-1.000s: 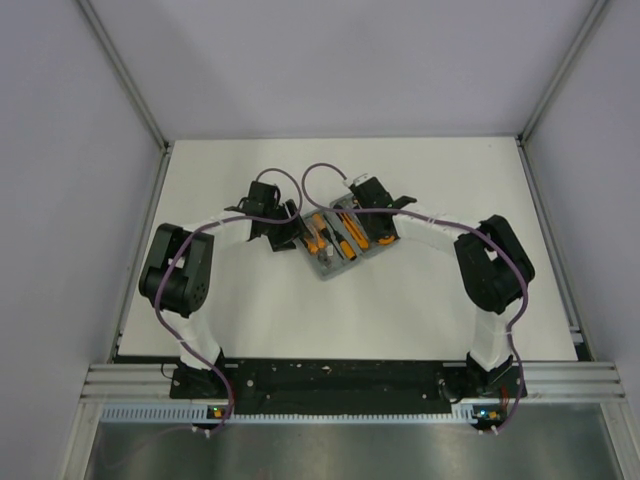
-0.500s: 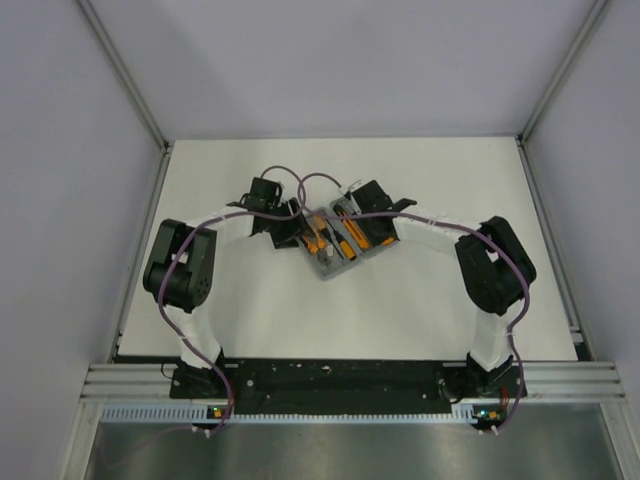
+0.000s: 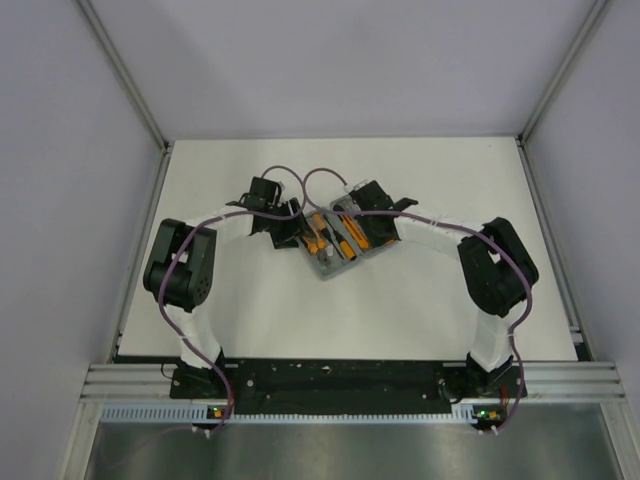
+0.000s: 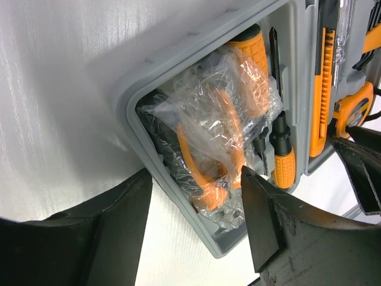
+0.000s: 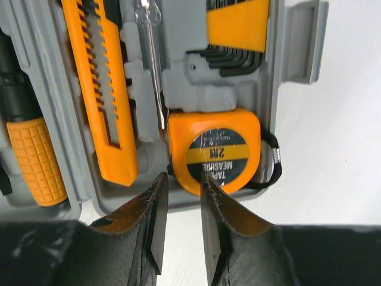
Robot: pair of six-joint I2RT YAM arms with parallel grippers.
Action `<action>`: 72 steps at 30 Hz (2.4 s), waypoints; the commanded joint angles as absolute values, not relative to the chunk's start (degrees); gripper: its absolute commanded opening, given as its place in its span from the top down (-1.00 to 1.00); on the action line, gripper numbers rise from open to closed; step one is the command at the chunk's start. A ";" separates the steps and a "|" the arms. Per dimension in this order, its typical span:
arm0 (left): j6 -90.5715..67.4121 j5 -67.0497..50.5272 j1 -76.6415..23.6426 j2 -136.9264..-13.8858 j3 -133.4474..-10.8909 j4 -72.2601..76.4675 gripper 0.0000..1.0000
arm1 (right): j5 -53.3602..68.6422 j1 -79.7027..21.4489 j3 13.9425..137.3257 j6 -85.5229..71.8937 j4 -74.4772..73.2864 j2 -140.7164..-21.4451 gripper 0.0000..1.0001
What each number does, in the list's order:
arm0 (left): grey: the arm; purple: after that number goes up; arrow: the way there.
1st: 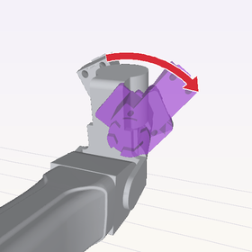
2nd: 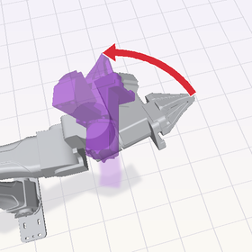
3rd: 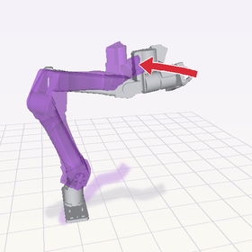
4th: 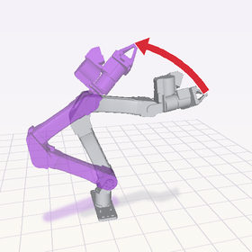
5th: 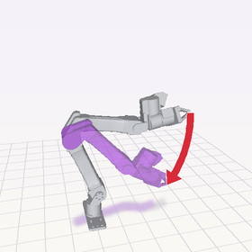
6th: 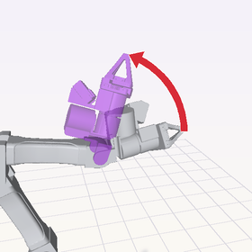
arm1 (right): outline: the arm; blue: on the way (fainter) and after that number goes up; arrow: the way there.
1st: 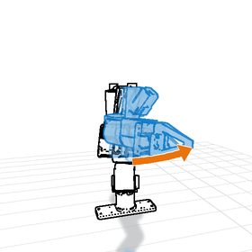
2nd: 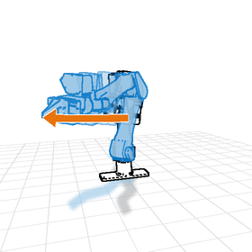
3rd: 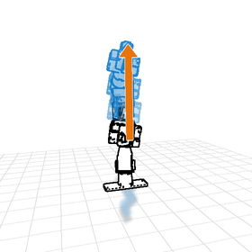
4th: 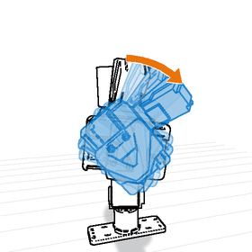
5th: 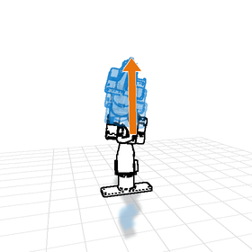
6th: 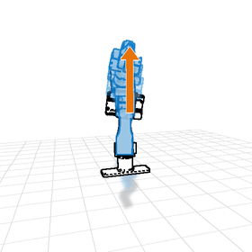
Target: Pack the tool kit
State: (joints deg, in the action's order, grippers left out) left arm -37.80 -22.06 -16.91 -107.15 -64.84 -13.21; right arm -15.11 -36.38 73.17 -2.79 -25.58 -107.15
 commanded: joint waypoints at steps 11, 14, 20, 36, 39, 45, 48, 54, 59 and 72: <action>-36.65 -22.33 -16.08 -100.99 -66.53 -18.10 -0.44 | -16.53 -29.19 70.85 -19.15 -25.67 -93.70 0.03; -37.09 -20.84 -15.38 -98.62 -65.75 -18.46 -0.46 | -13.02 -25.06 69.17 -22.14 -23.83 -93.34 0.02; -38.41 -16.80 -13.54 -91.77 -60.92 -17.05 -0.45 | -4.58 -16.54 70.04 -26.71 -21.62 -99.39 0.12; -40.69 -9.14 -12.39 -95.00 -55.28 -18.63 -0.35 | -1.93 -20.65 74.36 -24.08 -23.20 -108.46 0.28; -40.43 -9.49 -12.39 -97.11 -55.81 -18.37 -0.35 | -3.60 -23.46 73.39 -24.87 -24.25 -107.84 0.28; -39.46 -11.25 -12.39 -100.89 -58.09 -18.63 -0.31 | -10.97 -27.77 70.05 -27.59 -26.28 -105.47 0.28; -38.76 -11.34 -12.39 -101.69 -58.62 -18.81 -0.29 | -14.05 -29.44 69.43 -28.48 -26.89 -105.03 0.28; -38.15 -8.71 -12.04 -100.73 -59.76 -21.26 -0.29 | -20.73 -30.15 71.10 -28.83 -29.00 -101.00 0.26; -38.06 -6.07 -11.16 -98.44 -60.29 -23.29 -0.29 | -23.99 -30.15 71.98 -26.72 -29.53 -95.55 0.20; -37.53 -4.21 -6.07 -84.03 -59.94 -26.54 -0.37 | 1.64 -44.37 63.99 -6.51 -11.35 -86.74 -0.18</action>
State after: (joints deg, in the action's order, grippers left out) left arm -38.81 -4.21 -8.32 -90.21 -59.27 -26.00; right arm -9.47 -38.63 66.11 -14.09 -20.58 -88.62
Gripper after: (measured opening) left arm 0.680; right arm 0.574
